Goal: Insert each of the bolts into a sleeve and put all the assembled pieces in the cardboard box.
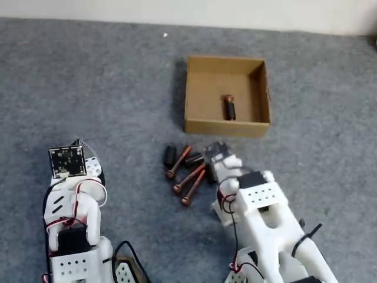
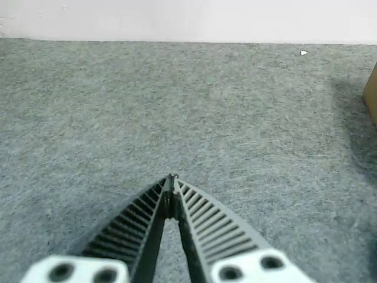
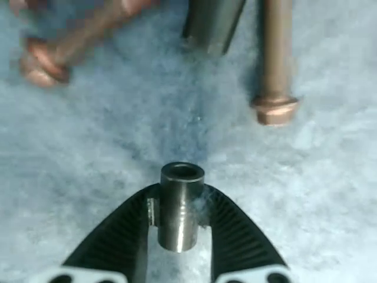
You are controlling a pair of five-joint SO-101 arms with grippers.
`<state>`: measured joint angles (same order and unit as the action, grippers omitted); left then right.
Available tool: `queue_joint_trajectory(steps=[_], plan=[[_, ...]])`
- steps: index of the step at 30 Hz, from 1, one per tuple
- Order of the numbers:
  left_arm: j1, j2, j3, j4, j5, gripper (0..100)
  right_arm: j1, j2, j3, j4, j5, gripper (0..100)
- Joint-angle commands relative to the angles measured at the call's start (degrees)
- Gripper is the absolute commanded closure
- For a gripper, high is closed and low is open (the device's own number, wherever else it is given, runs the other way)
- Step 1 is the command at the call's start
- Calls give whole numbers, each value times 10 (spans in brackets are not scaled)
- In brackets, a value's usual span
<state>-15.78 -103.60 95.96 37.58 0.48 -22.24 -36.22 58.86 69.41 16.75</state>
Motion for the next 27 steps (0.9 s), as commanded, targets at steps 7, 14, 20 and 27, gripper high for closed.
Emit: queue_joint_trajectory(steps=[7, 14, 20, 27], plan=[[-3, -5, 2, -12, -4, 993, 3, -134, -202, 64, -141, 995], [-4, -3, -31, 52, -25, 992, 26, -150, -95, -76, -203, 995], [67, -4, -70, 144, -98, 992, 94, -219, -8, -179, -227, 995], [94, 0, -156, 215, -118, 930, 178, -324, 126, -327, -231, 995]])
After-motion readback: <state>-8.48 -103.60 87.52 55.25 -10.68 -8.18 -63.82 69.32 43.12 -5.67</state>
